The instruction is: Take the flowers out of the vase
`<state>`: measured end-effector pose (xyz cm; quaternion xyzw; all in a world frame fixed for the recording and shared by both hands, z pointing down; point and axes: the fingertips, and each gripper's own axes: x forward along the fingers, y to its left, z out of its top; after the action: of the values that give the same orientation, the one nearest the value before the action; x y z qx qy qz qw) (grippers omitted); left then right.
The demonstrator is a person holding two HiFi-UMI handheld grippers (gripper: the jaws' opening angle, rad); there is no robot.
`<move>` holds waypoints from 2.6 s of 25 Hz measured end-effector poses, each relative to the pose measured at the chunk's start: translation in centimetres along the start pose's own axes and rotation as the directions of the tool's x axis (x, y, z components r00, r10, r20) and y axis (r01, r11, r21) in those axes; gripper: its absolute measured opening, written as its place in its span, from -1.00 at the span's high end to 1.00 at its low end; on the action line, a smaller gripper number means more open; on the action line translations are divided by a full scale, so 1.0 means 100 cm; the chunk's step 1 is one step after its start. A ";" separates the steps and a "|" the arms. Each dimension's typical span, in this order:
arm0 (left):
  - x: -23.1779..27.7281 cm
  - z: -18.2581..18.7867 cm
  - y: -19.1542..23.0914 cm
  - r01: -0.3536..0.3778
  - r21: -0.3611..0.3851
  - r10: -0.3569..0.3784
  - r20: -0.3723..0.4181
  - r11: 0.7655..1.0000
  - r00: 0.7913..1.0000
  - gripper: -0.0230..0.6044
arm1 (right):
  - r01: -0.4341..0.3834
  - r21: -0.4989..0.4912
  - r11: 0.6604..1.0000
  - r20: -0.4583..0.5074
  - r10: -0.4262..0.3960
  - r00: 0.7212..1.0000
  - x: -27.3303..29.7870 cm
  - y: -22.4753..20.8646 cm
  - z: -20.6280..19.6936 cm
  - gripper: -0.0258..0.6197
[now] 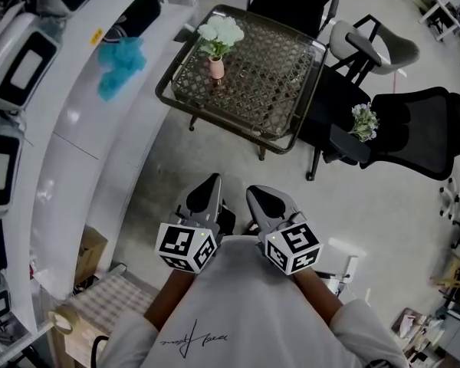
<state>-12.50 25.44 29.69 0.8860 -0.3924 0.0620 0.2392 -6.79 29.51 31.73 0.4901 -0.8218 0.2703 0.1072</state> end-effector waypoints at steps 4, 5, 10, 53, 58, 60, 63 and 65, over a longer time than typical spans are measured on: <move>0.002 0.009 0.022 0.025 -0.002 -0.025 -0.002 1.000 1.000 0.93 | 0.009 0.006 1.000 0.003 -0.009 1.000 0.024 0.009 0.009 0.85; 0.002 0.010 0.027 0.030 0.000 -0.030 -0.002 1.000 1.000 0.93 | 0.012 0.004 1.000 0.005 -0.012 1.000 0.029 0.012 0.011 0.85; 0.003 0.020 0.051 0.043 0.011 -0.043 -0.001 0.999 0.999 0.93 | 0.023 -0.001 1.000 0.022 -0.023 0.999 0.051 0.021 0.021 0.85; 0.206 0.081 0.140 0.079 0.089 -0.064 -0.159 0.993 0.985 0.93 | -0.004 0.063 0.998 -0.016 0.005 1.000 0.190 -0.117 0.115 0.79; 0.233 0.088 0.148 0.071 0.077 -0.060 -0.138 0.995 0.989 0.93 | -0.026 0.019 0.999 -0.002 0.026 1.000 0.206 -0.135 0.132 0.79; 0.234 0.087 0.150 0.054 0.075 -0.043 -0.140 0.996 0.989 0.93 | -0.033 0.017 0.999 0.002 0.033 0.999 0.206 -0.137 0.135 0.79; 0.240 0.090 0.148 0.046 0.079 -0.035 -0.133 0.996 0.991 0.92 | -0.025 0.028 0.999 0.023 0.024 0.999 0.205 -0.146 0.143 0.79; 0.248 0.094 0.147 0.045 0.086 -0.035 -0.119 0.995 0.992 0.92 | -0.014 0.034 0.999 0.039 0.012 0.999 0.205 -0.154 0.149 0.79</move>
<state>-6.90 -3.99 34.38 0.8982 -0.3567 0.1263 0.2237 -2.34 0.19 33.63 0.4915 -0.8222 0.2754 0.0813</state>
